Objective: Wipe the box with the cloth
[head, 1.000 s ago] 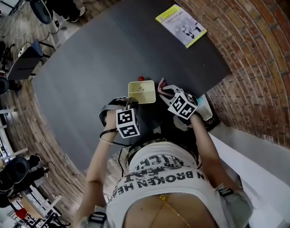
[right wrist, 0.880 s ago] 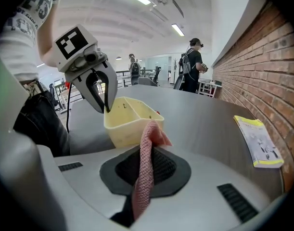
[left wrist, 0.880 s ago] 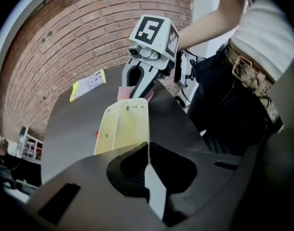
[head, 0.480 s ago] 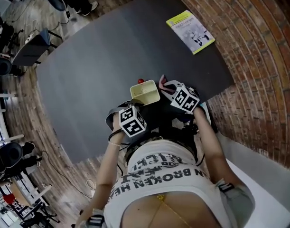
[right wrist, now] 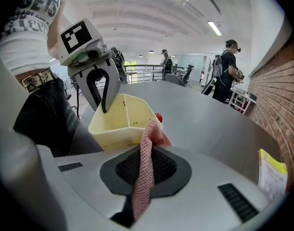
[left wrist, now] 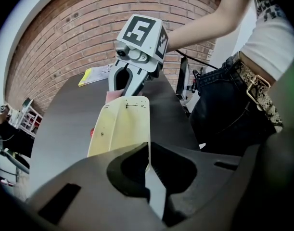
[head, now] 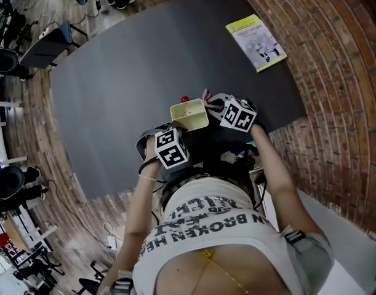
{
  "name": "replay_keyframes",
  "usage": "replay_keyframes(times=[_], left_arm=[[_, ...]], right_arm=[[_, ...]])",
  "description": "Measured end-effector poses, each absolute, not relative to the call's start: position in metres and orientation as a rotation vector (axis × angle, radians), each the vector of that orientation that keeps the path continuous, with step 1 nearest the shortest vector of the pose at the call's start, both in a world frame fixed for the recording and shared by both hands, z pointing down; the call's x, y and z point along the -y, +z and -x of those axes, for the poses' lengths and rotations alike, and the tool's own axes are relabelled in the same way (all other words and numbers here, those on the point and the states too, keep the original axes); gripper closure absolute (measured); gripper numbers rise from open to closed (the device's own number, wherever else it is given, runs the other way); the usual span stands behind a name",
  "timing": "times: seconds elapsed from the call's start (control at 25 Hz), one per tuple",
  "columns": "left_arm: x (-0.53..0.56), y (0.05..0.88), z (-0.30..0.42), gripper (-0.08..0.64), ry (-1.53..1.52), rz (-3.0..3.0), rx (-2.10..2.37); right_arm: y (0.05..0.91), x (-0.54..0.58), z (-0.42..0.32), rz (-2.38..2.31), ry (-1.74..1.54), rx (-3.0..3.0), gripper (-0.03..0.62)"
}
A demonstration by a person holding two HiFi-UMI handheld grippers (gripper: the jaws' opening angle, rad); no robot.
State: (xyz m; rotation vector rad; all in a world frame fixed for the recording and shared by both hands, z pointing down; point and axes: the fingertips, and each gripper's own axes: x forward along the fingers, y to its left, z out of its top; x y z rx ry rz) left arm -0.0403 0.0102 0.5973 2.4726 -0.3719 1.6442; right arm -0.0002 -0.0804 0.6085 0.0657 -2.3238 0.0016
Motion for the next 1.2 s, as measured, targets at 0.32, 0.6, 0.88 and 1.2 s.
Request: replay_keyframes(times=[0.32,0.6,0.88,1.2], left_arm=[[-0.012,0.595,0.039,0.543,1.627,-2.493,0.318],[-0.011,0.598,0.041,0.543,1.602,-2.499,0.315],[-0.011,0.599,0.043,0.543,1.596,-2.499,0.316],[-0.011,0.597,0.043,0.543,1.587,-2.5,0.317]], right_arm=[[0.615,0.082,0.004,0.07,-0.128,2.254,0.574],[0.616,0.07,0.002,0.038,-0.081,2.272,0.575],[0.615,0.053,-0.003,-0.008,-0.053,2.281,0.575],[0.614,0.035,-0.008,-0.044,-0.026,2.28,0.575]])
